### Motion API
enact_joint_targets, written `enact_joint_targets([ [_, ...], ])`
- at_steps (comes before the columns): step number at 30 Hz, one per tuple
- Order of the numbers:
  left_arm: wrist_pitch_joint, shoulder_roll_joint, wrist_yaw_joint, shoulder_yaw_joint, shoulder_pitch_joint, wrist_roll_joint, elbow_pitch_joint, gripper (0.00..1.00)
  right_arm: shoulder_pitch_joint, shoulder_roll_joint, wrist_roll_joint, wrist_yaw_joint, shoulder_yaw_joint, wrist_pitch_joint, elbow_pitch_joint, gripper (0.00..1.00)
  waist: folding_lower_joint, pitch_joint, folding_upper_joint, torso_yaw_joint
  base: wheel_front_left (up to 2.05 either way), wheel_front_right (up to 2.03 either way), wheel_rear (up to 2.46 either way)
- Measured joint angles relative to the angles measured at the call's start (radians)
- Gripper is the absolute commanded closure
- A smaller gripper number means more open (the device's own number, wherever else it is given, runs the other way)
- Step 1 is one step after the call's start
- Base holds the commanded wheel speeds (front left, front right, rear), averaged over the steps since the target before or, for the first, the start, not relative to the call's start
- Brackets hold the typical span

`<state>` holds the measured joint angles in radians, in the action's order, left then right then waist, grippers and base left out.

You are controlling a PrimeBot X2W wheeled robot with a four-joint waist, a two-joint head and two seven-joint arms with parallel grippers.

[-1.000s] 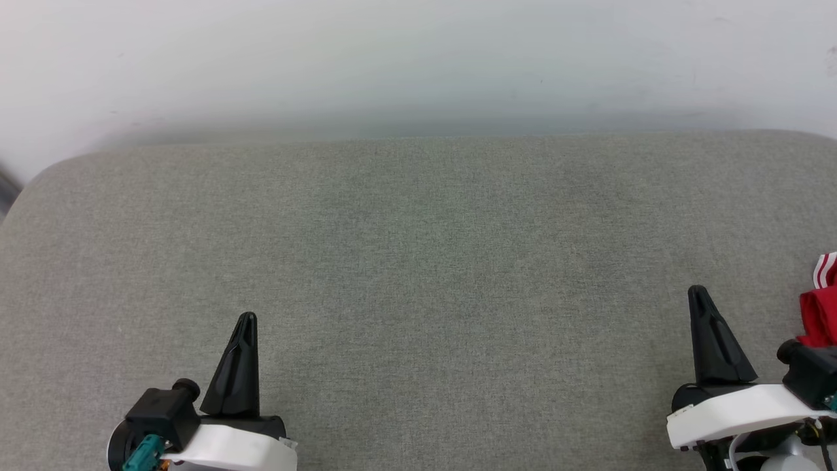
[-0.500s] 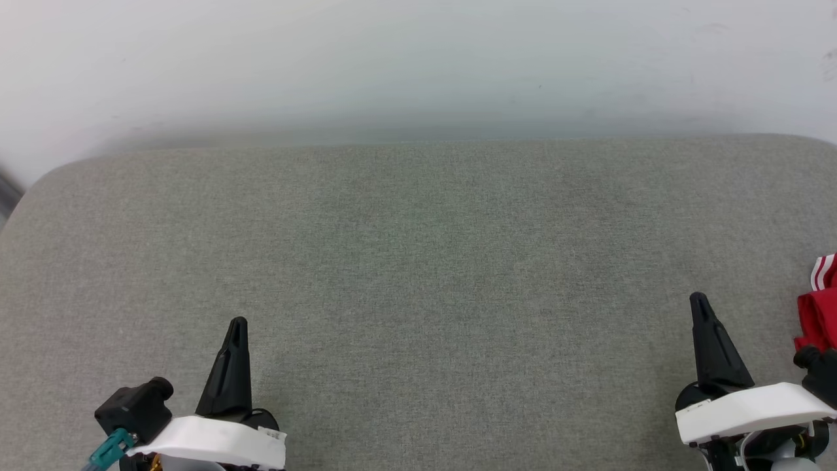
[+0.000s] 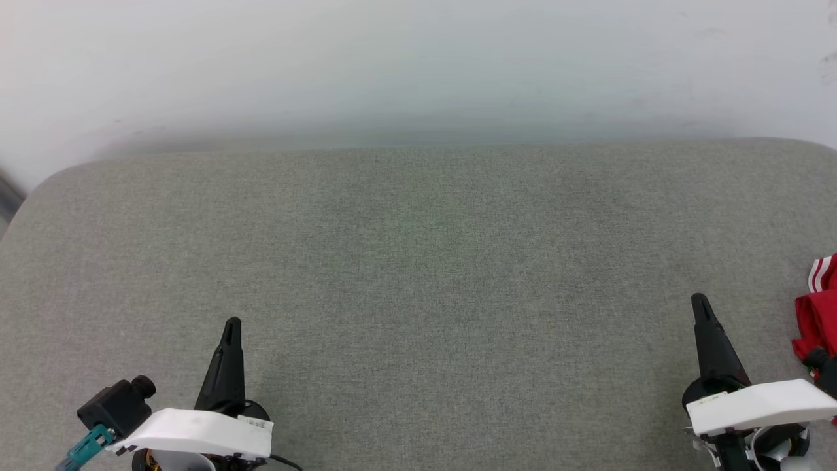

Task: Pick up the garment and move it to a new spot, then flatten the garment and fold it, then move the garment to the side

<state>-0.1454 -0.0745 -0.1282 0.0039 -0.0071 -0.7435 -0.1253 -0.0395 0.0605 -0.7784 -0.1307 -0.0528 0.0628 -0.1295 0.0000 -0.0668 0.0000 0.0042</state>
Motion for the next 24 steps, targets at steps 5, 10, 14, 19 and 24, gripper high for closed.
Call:
enact_joint_targets([
  [5,0.015,-0.002,0.000,0.002,-0.005,-0.072,-0.007,1.00,-0.003,0.001,-0.067,0.000,-0.002,-0.011,-0.008,1.00,0.0000,0.003,0.0000,0.000,0.00,0.00,0.00],
  [10,0.030,-0.003,0.000,0.006,-0.015,-0.139,-0.014,1.00,-0.008,0.002,-0.130,0.000,-0.004,-0.021,-0.016,1.00,0.0000,0.007,0.0000,0.000,0.00,0.00,0.00],
  [14,0.044,-0.004,0.000,0.008,-0.018,-0.192,-0.022,1.00,-0.012,0.002,-0.179,0.000,-0.005,-0.030,-0.024,1.00,0.0000,0.009,0.0000,-0.001,0.00,0.00,0.00],
  [19,0.056,-0.005,0.000,0.012,-0.023,-0.253,-0.029,1.00,-0.013,0.002,-0.237,0.000,-0.008,-0.043,-0.031,1.00,0.0000,0.013,0.0000,-0.001,0.00,0.00,0.00],
  [24,0.073,-0.005,0.000,0.016,-0.030,-0.312,-0.038,1.00,-0.021,0.002,-0.292,0.000,-0.010,-0.053,-0.038,1.00,0.0000,0.016,0.0000,-0.001,0.00,0.00,0.00],
])
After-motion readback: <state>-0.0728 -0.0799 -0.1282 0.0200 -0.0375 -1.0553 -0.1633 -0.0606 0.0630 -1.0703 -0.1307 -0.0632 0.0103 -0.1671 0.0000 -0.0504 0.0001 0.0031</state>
